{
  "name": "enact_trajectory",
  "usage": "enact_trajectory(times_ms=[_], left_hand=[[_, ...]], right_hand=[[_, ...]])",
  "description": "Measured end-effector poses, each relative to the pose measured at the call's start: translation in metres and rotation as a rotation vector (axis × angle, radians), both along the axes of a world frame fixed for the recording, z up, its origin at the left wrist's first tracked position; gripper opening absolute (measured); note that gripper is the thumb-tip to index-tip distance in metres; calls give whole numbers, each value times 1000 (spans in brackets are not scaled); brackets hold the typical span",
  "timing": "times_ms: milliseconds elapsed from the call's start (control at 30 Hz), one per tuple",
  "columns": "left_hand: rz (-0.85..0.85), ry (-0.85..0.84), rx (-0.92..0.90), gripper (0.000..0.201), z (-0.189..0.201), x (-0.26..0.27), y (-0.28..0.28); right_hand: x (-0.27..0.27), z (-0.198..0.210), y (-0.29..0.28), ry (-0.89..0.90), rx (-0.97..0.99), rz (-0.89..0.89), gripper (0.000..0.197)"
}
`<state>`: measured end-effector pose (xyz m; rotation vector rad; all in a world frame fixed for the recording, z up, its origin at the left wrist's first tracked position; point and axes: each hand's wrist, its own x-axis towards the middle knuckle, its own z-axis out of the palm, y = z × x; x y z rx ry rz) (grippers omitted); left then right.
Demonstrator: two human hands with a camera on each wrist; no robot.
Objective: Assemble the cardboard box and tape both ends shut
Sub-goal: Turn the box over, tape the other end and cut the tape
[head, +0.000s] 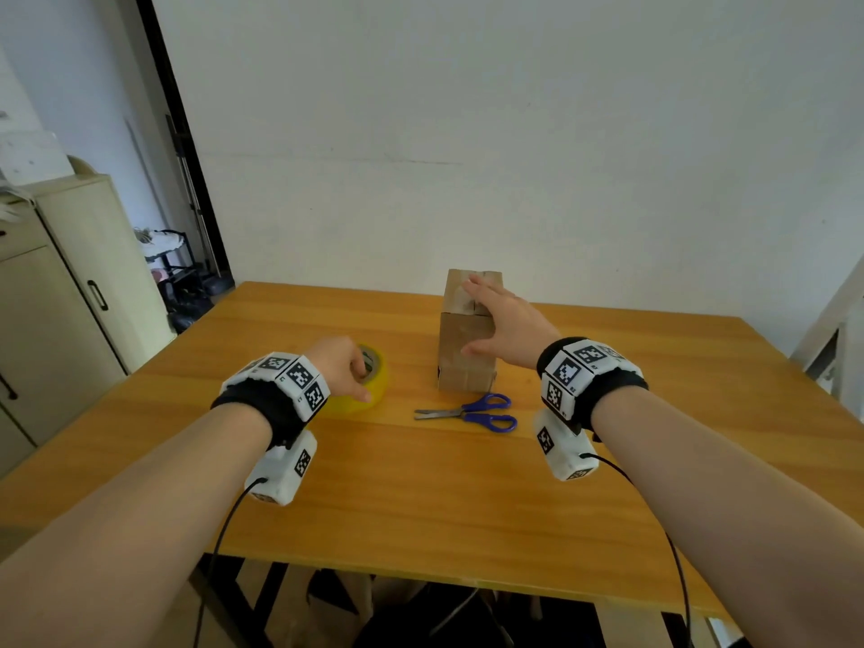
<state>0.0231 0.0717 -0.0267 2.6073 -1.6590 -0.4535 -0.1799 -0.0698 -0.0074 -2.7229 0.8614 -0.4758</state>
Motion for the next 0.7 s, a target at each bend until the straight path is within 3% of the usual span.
enact_trajectory(times_ms=[67,167,300,433,567,700], left_hand=[[9,-40,48,24,-6,1,2],[8,-45,16,44,-12,2,6],[-43,-19,-105,19,-7,-3,14],[-75,76,-295,39,6,-11,20],[-117,180,-414,31,22,-19,25],[-135,217,-487,31,32,-25,27]], right_hand=[[-1,-2,5,-42,-17,-13,91],[-1,-2,12,-59,-6,-16,88],[3,-1,22,-36,29,29,81],[12,5,33,-93,19,64,64],[19,9,45,-178,49,76,44],[23,12,54,-256,45,107,35]])
